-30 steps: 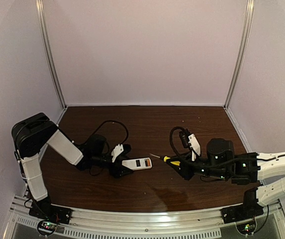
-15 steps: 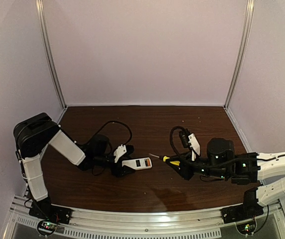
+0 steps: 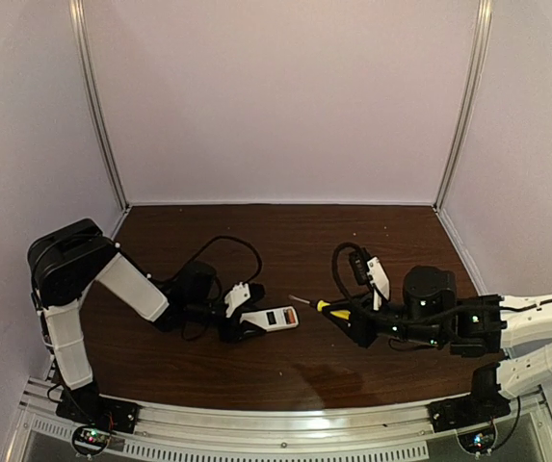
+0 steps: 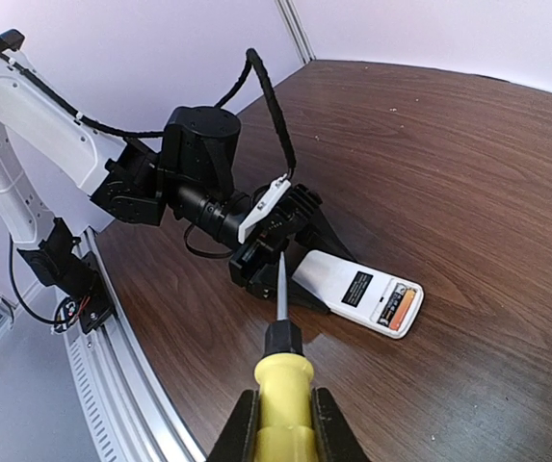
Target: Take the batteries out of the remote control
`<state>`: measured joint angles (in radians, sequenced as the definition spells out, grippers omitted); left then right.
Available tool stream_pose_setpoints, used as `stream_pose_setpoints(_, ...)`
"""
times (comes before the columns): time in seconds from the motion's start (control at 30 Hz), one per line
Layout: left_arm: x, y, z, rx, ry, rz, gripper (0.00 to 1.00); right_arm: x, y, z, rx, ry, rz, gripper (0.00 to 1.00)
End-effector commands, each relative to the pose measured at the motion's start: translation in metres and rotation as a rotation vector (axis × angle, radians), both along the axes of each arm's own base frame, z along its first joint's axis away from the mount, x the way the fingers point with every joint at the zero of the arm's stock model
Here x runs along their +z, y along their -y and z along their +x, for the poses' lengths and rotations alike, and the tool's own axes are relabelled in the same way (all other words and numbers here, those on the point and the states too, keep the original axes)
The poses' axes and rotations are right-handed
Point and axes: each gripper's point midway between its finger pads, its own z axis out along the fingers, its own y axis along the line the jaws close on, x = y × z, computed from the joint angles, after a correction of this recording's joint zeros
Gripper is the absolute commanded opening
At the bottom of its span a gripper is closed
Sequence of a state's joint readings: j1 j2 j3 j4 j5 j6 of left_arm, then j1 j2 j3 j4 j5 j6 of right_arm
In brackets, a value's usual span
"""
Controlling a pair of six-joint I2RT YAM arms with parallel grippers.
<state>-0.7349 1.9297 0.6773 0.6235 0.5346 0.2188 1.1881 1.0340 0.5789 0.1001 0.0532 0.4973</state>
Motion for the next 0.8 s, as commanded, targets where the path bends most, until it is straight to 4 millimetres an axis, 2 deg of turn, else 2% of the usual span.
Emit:
stream_pose_setpoints(0.0, 0.002, 0.012, -0.031, -0.121, -0.015, 0.001, 0.37, 0.003, 0.01, -0.001, -0.02, 0.013, 0.008, 0.0)
stream_pose_setpoints(0.2, 0.001, 0.021, -0.052, -0.214, -0.022, 0.007, 0.36, 0.003, 0.019, 0.001, -0.049, 0.026, -0.004, 0.0)
stream_pose_setpoints(0.57, -0.013, 0.04, -0.066, -0.266, -0.031, 0.066, 0.38, 0.003, 0.023, 0.002, -0.053, 0.034, -0.016, 0.0)
stream_pose_setpoints(0.77, -0.018, 0.045, -0.066, -0.269, -0.034, 0.08, 0.49, 0.002, 0.029, 0.003, -0.068, 0.045, -0.028, 0.0)
